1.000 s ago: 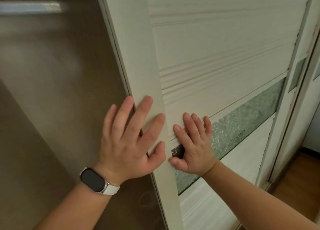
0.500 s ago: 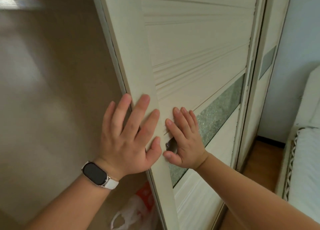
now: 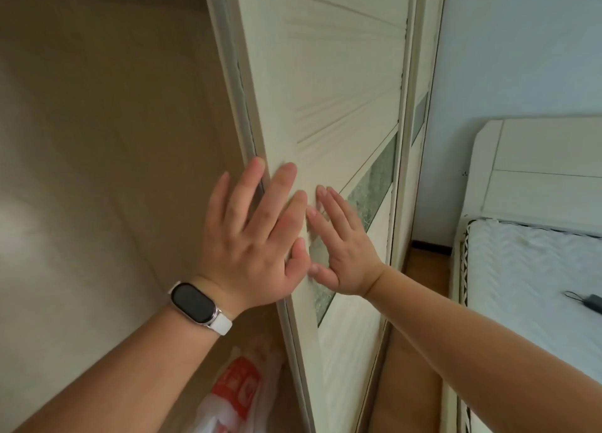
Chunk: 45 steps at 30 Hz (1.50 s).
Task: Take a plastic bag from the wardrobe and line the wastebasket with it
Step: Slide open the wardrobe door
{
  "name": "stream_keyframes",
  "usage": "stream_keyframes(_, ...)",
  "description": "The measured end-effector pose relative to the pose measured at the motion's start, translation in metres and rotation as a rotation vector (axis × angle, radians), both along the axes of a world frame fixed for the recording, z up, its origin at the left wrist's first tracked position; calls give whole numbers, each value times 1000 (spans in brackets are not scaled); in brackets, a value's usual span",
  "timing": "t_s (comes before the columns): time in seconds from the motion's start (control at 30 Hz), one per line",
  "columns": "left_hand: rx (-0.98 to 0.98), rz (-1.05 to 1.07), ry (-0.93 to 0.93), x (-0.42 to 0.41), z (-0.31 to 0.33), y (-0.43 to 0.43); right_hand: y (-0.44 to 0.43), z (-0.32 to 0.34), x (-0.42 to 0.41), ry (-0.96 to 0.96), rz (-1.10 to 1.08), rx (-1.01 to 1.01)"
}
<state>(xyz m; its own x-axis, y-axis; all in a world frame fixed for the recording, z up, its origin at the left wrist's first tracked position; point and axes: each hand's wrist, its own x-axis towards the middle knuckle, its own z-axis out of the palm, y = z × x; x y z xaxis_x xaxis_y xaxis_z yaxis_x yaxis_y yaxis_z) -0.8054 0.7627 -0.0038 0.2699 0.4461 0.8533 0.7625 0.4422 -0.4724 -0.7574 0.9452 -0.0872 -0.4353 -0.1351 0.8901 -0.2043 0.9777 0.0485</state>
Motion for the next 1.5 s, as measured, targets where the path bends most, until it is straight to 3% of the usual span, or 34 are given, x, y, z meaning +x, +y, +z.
stream_keyframes(0.23, 7, -51, -17, -9, -1, 26, 22, 5, 4, -69, -36, 14)
stream_keyframes(1.2, -55, -105, -49, -54, 2, 151, 151, 0, -46, -32, 19, -24)
stream_keyframes(1.5, -227, -80, -179, -40, -2, 133, 143, 7, -20, -143, -112, -44)
